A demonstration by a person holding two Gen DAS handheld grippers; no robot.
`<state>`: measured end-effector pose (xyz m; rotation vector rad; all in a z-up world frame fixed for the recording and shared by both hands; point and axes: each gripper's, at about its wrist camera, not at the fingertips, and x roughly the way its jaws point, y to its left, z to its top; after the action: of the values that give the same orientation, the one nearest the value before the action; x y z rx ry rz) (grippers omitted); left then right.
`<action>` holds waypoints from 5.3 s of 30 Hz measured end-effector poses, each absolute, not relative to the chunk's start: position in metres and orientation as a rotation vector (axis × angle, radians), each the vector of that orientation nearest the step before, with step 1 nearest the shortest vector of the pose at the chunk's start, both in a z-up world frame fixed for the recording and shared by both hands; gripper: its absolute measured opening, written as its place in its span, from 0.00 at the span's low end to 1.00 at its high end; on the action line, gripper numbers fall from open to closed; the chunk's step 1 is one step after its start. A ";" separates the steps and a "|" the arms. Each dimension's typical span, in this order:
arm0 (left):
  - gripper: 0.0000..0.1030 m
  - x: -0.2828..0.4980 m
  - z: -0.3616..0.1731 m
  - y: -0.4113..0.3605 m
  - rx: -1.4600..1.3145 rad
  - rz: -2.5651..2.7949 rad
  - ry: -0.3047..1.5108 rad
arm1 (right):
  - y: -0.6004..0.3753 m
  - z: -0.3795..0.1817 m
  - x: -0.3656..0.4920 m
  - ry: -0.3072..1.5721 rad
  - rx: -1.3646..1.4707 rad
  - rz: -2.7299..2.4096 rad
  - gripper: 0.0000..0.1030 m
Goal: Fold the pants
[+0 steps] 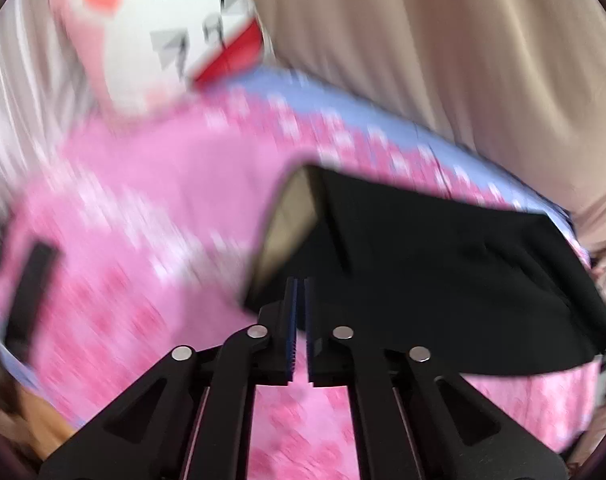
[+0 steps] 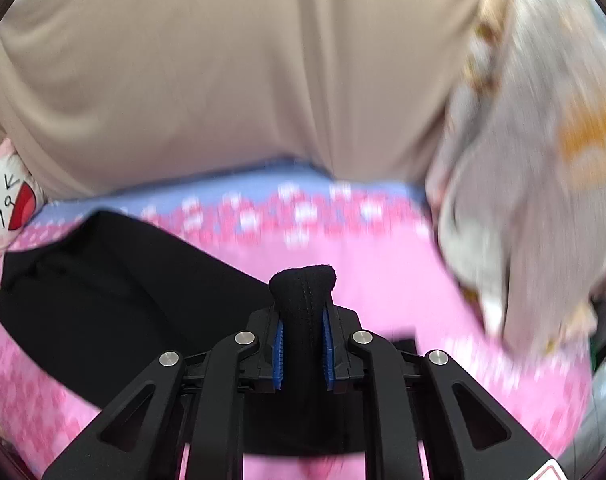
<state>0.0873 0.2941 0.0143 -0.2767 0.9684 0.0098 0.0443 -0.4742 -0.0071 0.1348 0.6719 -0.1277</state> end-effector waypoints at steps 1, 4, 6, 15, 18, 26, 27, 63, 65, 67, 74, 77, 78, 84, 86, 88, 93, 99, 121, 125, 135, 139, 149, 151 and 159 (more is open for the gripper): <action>0.22 0.093 0.001 0.287 -0.344 -0.027 0.993 | -0.471 -0.012 0.037 0.678 0.144 -0.127 0.12; 0.76 0.122 -0.015 0.271 -0.496 -0.099 0.974 | -0.466 -0.019 0.028 0.677 0.192 -0.126 0.12; 0.79 0.141 -0.022 0.260 -0.521 -0.110 0.973 | -0.464 -0.018 0.022 0.662 0.215 -0.122 0.12; 0.04 0.196 -0.036 0.274 -0.697 -0.093 1.046 | -0.460 -0.002 0.015 0.619 0.245 -0.123 0.12; 0.04 0.159 0.012 0.291 -0.617 -0.108 0.973 | -0.458 0.001 0.014 0.616 0.227 -0.123 0.12; 0.06 0.091 -0.032 0.336 -0.497 0.118 1.155 | -0.462 -0.022 0.013 0.678 0.191 -0.161 0.13; 0.08 0.091 -0.044 0.337 -0.497 0.137 1.176 | -0.464 -0.026 0.014 0.688 0.191 -0.164 0.13; 0.75 0.109 -0.009 0.069 -0.066 -0.119 1.048 | -0.462 0.064 -0.044 0.424 -0.074 -0.144 0.28; 0.75 0.107 -0.017 0.079 -0.081 -0.127 1.076 | -0.472 0.027 -0.062 0.501 -0.154 -0.258 0.69; 0.75 0.106 -0.025 0.089 -0.118 -0.140 1.111 | -0.505 -0.032 -0.075 0.726 -0.080 -0.371 0.55; 0.75 0.113 -0.034 0.088 -0.185 -0.196 1.164 | -0.539 -0.058 -0.158 0.694 0.483 -0.339 0.56; 0.76 0.112 -0.030 0.073 -0.185 -0.235 1.149 | -0.530 -0.044 -0.135 0.687 0.563 -0.272 0.65; 0.77 0.111 -0.030 0.070 -0.190 -0.248 1.148 | -0.532 -0.040 -0.125 0.678 0.623 -0.225 0.65; 0.80 0.100 -0.025 0.059 -0.178 -0.290 1.122 | -0.525 -0.030 -0.049 0.773 0.634 -0.155 0.74; 0.80 0.101 -0.027 0.059 -0.178 -0.288 1.130 | -0.511 -0.034 -0.019 0.873 0.499 -0.192 0.18; 0.80 0.103 -0.028 0.061 -0.186 -0.274 1.137 | -0.500 -0.020 -0.006 0.878 0.420 -0.173 0.11; 0.80 0.101 -0.025 0.067 -0.194 -0.268 1.111 | -0.457 0.063 -0.066 0.525 0.071 -0.196 0.33; 0.80 0.104 -0.036 0.080 -0.202 -0.239 1.143 | -0.480 -0.054 -0.146 0.895 0.086 -0.377 0.69; 0.82 0.106 -0.028 0.136 -0.182 -0.025 1.071 | -0.525 0.000 -0.040 0.679 0.190 -0.350 0.09; 0.82 0.111 -0.036 0.165 -0.208 0.042 1.072 | -0.572 -0.082 0.006 0.927 0.287 -0.453 0.09; 0.82 0.091 -0.051 0.288 -0.499 0.186 1.103 | -0.381 -0.026 -0.025 0.716 0.172 -0.146 0.43; 0.69 0.092 -0.067 0.307 -0.608 0.158 1.101 | -0.262 -0.038 0.001 0.775 0.053 0.163 0.48; 0.17 0.113 -0.039 0.319 -0.531 0.031 1.040 | -0.107 -0.075 0.055 0.833 -0.340 0.345 0.45; 0.17 0.116 -0.034 0.319 -0.506 0.029 1.028 | -0.111 -0.080 0.065 0.862 -0.323 0.353 0.45; 0.17 0.127 -0.030 0.321 -0.449 0.034 1.018 | -0.106 -0.060 0.060 0.904 -0.187 0.453 0.07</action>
<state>0.1267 0.3210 -0.0301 -0.4489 1.0183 0.0343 0.0596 -0.1063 -0.0600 -0.1872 0.9036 0.4535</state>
